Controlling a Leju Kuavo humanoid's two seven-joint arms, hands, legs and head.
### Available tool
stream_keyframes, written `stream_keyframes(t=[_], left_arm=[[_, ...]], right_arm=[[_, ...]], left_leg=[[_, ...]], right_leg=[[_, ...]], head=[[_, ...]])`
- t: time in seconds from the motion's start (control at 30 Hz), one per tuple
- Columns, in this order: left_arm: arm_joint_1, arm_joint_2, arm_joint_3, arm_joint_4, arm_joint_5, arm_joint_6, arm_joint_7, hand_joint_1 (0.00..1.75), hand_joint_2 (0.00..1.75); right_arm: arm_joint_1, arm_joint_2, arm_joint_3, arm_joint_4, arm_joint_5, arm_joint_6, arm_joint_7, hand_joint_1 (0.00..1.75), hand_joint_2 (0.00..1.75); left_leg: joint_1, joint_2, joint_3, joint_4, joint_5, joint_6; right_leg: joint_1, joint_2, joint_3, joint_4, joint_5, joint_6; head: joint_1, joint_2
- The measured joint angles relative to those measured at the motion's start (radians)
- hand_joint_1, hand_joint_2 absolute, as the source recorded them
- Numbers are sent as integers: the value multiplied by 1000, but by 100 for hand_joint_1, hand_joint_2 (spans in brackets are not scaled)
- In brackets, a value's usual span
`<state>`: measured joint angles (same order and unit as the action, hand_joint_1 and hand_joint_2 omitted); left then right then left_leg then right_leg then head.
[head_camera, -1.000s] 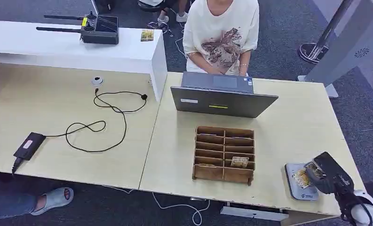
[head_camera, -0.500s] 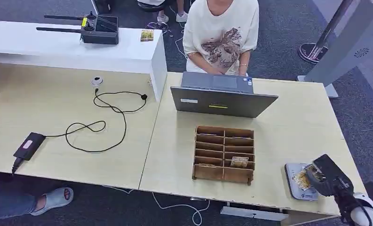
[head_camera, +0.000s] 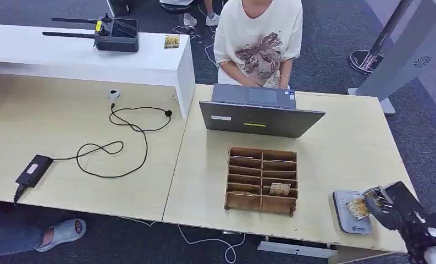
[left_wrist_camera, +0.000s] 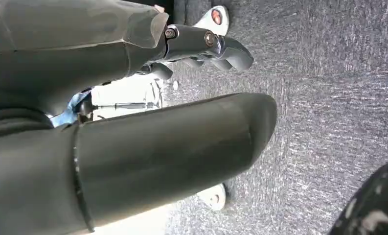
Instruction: Pass the card to the sensor for recognition and then transmit it.
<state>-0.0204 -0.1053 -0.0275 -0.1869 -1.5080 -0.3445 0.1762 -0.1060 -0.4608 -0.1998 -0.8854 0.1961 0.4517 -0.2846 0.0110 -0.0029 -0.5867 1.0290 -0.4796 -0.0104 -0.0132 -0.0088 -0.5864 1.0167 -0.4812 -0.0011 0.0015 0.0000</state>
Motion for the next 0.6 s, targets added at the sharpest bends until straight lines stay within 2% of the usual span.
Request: stream_keyframes(t=[0.33,0.6], left_arm=[[0,-2,0,0,0,-5,0,0,0],[-1,-1,0,0,0,-5,-3,0,0]], right_arm=[[3,12,-48,-64,-40,34,-22,175,175],[7,20,-54,-159,-55,53,-35,175,175]], left_leg=[[0,0,0,0,0,0],[0,0,0,0,0,0]], right_leg=[[0,0,0,0,0,0],[0,0,0,0,0,0]], head=[[0,0],[0,0]])
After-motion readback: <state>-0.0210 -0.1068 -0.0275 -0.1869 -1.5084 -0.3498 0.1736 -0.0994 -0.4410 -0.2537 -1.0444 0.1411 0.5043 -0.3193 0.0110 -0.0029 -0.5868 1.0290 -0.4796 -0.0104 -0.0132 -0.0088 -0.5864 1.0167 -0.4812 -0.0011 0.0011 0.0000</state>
